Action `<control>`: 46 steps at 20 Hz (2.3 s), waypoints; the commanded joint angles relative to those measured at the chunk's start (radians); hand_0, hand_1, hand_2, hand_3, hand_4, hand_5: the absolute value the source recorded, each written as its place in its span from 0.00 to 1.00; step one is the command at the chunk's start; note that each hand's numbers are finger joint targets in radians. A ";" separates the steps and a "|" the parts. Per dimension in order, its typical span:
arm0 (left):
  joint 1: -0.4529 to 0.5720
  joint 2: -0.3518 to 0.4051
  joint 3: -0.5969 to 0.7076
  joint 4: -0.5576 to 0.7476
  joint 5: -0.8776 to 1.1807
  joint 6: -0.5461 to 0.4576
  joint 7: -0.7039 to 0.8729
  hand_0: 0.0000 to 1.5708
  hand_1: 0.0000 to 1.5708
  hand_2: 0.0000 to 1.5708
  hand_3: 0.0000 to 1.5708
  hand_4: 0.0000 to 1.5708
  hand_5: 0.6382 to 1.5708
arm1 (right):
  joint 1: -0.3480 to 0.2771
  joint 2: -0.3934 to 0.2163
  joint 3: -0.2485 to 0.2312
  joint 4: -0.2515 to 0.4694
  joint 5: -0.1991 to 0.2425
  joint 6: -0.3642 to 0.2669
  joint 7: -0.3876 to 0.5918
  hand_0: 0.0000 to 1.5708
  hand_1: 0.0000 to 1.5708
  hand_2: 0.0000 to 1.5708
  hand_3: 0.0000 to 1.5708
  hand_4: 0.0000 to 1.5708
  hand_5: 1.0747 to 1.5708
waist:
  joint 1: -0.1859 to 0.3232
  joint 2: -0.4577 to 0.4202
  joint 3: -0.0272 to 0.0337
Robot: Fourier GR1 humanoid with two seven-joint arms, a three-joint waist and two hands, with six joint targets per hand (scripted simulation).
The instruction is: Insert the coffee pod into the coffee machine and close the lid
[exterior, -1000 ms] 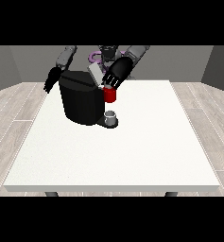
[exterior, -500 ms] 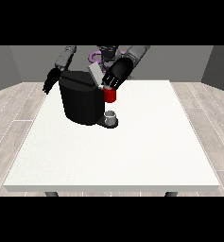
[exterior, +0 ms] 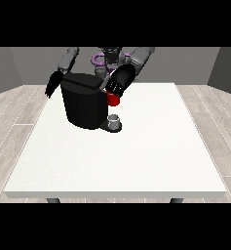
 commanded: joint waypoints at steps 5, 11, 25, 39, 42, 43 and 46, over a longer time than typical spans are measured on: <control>0.003 0.012 -0.020 0.026 -0.033 0.014 -0.048 0.70 0.70 0.72 0.63 0.00 1.00 | -0.063 -0.016 -0.012 -0.026 -0.004 -0.002 0.086 0.00 0.00 0.00 0.00 0.00 1.00 | 0.011 -0.008 -0.0001; -0.053 0.025 0.029 0.011 0.004 0.019 -0.068 0.73 0.73 0.73 0.61 0.00 1.00 | -0.062 -0.043 -0.048 0.028 -0.022 0.012 0.007 0.00 0.00 0.00 0.00 0.00 1.00 | 0.018 0.053 0.0003; -0.036 0.029 -0.005 0.014 -0.068 0.129 -0.130 0.66 0.66 0.67 0.47 0.00 1.00 | -0.079 -0.005 0.008 -0.012 0.027 -0.023 0.060 0.00 0.00 0.00 0.00 0.07 1.00 | -0.018 0.077 -0.0002; -0.034 0.103 0.004 0.031 -0.101 0.136 -0.183 0.00 0.00 0.33 0.29 0.00 1.00 | -0.064 -0.024 -0.004 -0.019 0.021 -0.011 0.050 0.00 0.00 0.00 0.00 0.08 1.00 | 0.000 0.070 0.0000; -0.050 0.040 -0.025 0.007 -0.121 0.121 -0.115 0.00 0.00 0.23 0.16 0.00 1.00 | -0.066 -0.019 -0.022 0.038 0.002 -0.004 0.020 0.00 0.00 0.00 0.00 0.00 1.00 | 0.017 0.045 0.0008; -0.002 0.060 -0.004 0.048 -0.100 0.091 -0.133 0.00 0.00 0.21 0.14 0.00 1.00 | 0.007 0.014 0.019 -0.005 0.022 -0.016 0.045 0.00 0.00 0.00 0.00 0.00 1.00 | 0.008 -0.013 0.0002; 0.074 0.039 0.013 0.052 -0.089 0.145 -0.146 0.00 0.00 0.00 0.10 0.00 1.00 | 0.054 0.020 0.034 -0.027 0.020 -0.003 0.050 0.00 0.00 0.00 0.00 0.00 1.00 | 0.036 -0.060 -0.0003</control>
